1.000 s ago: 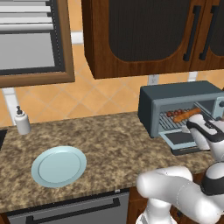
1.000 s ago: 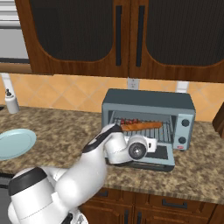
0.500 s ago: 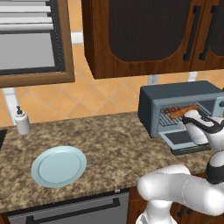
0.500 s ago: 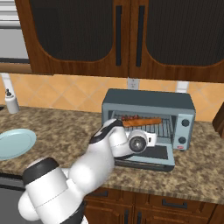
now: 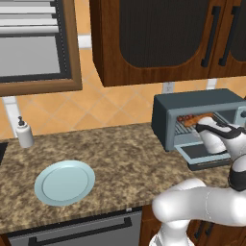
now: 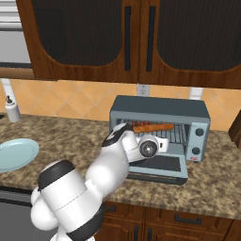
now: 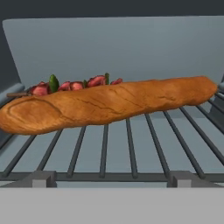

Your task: Pick up the kebab skewer and baguette bread, and place them inside the toaster oven. Close the toaster oven door and start by setting the timer.

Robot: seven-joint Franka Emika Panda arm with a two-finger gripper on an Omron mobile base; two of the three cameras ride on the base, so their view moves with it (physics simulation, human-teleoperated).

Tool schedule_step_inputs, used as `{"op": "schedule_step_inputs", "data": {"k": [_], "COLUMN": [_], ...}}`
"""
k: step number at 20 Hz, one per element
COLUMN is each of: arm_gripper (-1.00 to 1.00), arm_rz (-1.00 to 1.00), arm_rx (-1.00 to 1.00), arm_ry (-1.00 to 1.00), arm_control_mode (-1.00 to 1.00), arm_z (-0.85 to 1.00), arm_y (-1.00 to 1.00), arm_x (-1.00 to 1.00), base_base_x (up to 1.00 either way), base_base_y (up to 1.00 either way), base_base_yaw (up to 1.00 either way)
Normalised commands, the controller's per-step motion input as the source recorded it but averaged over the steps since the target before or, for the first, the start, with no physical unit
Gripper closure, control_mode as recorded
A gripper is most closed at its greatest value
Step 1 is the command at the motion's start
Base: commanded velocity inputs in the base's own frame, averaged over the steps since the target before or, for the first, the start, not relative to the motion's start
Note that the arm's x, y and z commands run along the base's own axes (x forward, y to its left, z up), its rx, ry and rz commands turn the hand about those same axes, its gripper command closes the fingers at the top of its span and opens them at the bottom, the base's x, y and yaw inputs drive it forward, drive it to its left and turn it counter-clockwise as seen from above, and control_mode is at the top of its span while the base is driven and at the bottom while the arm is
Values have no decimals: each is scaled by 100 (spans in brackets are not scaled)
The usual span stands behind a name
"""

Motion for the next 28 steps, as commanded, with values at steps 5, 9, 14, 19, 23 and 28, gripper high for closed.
{"op": "schedule_step_inputs", "data": {"k": [5, 9, 14, 19, 23, 28], "arm_gripper": [-100, -100, -100, -100, -100, -100], "arm_rz": [0, 0, 0, 0, 0, 0], "arm_rx": [0, 0, 0, 0, 0, 0], "arm_ry": [0, 0, 2, 0, 1, 1], "arm_control_mode": [-100, -100, -100, -100, -100, -100], "arm_z": [0, 0, 0, 0, 9, 4], "arm_y": [0, 0, -2, -20, -33, -39], "arm_x": [19, 12, -12, -52, -49, -41], "base_base_x": [0, 0, 0, 0, 0, 0], "base_base_y": [0, 0, 0, 0, 0, 0], "base_base_yaw": [0, 0, 0, 0, 0, 0]}}
